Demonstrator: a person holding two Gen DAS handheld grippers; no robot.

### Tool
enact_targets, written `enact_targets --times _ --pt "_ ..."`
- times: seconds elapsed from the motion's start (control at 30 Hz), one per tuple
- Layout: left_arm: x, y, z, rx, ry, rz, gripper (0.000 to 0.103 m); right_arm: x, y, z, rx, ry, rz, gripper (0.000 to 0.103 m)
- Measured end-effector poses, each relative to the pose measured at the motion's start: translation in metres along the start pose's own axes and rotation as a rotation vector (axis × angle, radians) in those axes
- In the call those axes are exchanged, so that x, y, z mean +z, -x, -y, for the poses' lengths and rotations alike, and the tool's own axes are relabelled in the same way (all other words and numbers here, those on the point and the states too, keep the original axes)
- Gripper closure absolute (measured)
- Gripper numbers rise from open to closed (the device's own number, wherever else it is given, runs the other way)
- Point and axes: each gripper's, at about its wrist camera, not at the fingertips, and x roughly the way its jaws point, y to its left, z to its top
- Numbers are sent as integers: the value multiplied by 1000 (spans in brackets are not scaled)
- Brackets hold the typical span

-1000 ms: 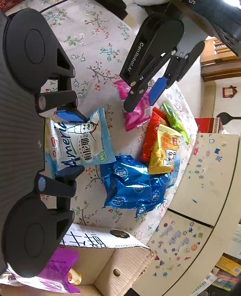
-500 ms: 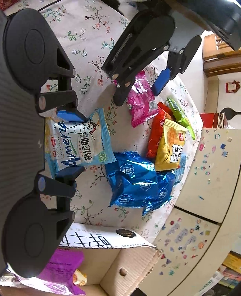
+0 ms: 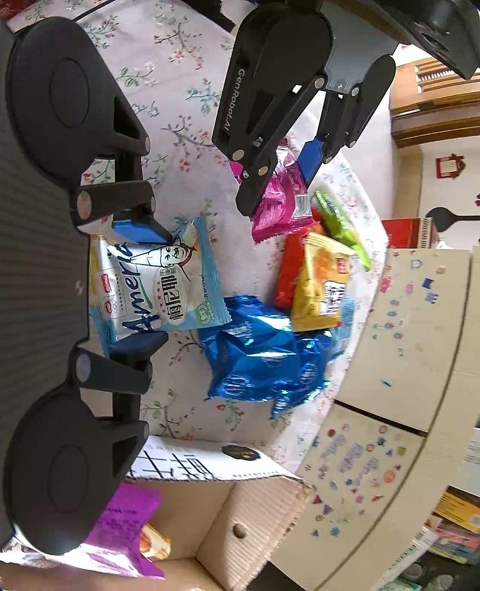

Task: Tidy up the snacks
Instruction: 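Carry the pink and light-blue packets to the cardboard box with both grippers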

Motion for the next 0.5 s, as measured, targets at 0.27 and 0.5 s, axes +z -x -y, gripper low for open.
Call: enact_targets --times 0.27,0.5 --pt "17 18 3 44 -15 91 62 8 32 -4 -44 -26 107 46" --pt "42 29 4 65 22 178 62 15 63 13 -137 -82 207 46"
